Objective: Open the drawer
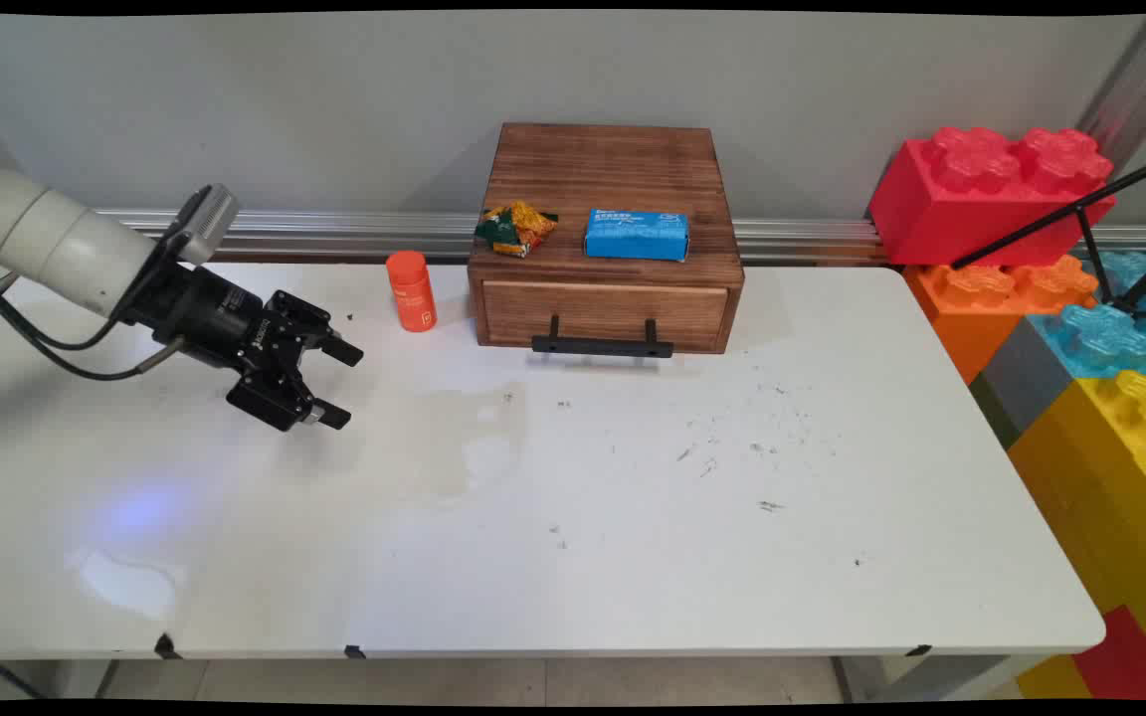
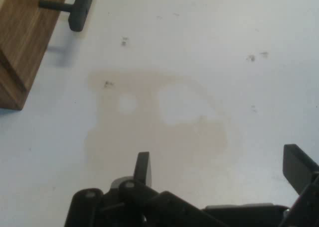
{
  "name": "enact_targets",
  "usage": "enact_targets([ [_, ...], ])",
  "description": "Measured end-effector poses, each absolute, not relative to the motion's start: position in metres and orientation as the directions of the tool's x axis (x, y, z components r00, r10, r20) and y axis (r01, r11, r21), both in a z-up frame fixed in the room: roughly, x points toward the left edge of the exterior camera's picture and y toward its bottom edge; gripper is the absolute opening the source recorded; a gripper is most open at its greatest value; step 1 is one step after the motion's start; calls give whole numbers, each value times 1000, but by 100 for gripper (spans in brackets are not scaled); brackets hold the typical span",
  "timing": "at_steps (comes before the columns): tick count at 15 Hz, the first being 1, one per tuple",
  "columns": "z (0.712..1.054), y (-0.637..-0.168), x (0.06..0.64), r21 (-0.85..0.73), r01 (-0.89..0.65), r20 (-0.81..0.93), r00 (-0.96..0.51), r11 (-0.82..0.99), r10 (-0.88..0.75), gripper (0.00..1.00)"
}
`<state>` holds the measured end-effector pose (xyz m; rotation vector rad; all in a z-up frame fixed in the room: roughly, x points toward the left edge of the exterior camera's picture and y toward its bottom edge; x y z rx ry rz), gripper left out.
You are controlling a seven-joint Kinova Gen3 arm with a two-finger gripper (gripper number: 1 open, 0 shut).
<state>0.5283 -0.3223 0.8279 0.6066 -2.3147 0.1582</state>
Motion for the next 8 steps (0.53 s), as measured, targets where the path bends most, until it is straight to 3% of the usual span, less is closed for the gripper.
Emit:
enact_targets([
  [8, 863, -354, 497, 56, -510, 676, -614, 858, -409, 100],
])
